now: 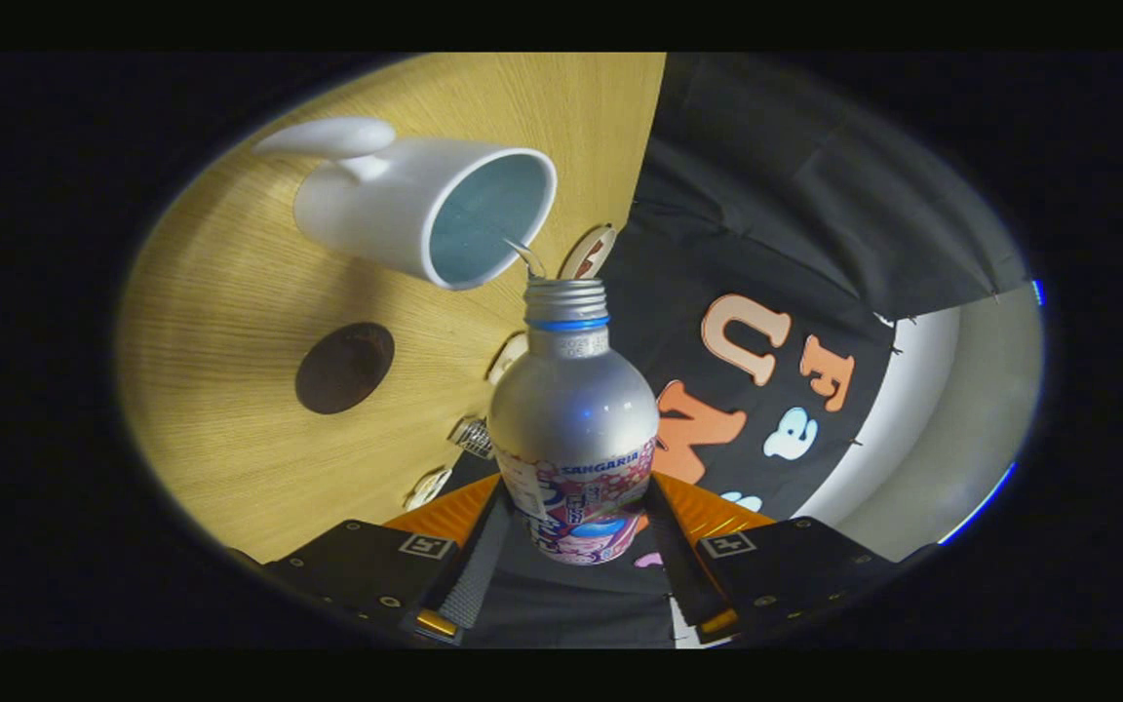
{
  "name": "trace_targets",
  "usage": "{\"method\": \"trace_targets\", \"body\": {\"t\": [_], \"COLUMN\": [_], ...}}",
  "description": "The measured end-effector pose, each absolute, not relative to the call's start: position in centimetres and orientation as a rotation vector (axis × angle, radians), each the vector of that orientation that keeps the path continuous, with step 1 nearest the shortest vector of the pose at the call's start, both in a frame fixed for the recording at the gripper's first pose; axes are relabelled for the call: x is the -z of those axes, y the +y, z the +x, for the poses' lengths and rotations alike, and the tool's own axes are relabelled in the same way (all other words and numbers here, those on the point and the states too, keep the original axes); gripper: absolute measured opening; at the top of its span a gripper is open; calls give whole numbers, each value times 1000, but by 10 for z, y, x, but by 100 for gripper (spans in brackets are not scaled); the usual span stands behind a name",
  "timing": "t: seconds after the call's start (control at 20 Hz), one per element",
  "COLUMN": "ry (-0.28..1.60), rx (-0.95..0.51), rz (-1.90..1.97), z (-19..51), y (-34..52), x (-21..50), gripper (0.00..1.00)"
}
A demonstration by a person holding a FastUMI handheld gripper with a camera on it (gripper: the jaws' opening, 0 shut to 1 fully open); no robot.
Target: Take the bottle from table, then pour the juice into the cup, finally place the bottle on the coaster
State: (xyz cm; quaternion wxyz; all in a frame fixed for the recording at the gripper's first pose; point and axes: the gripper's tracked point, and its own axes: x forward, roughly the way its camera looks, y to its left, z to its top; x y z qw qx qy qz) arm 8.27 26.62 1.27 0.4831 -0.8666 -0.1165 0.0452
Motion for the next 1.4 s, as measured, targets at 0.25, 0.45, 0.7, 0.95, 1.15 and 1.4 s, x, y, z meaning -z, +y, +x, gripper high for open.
{"method": "trace_targets", "body": {"t": [0.25, 0.45, 0.7, 0.95, 1.15, 1.4], "ry": [-284, -291, -298, -291, -288, -281], "rx": [-107, -108, -103, -107, -118, -117], "rz": [-2136, -2158, -2183, -2198, -2212, -2227], "z": [81, 82, 81, 83, 82, 85], "y": [268, 270, 273, 273, 275, 275], "x": [-16, -18, -21, -23, -20, -21], "gripper": [76, 76, 76, 76, 76, 76]}}
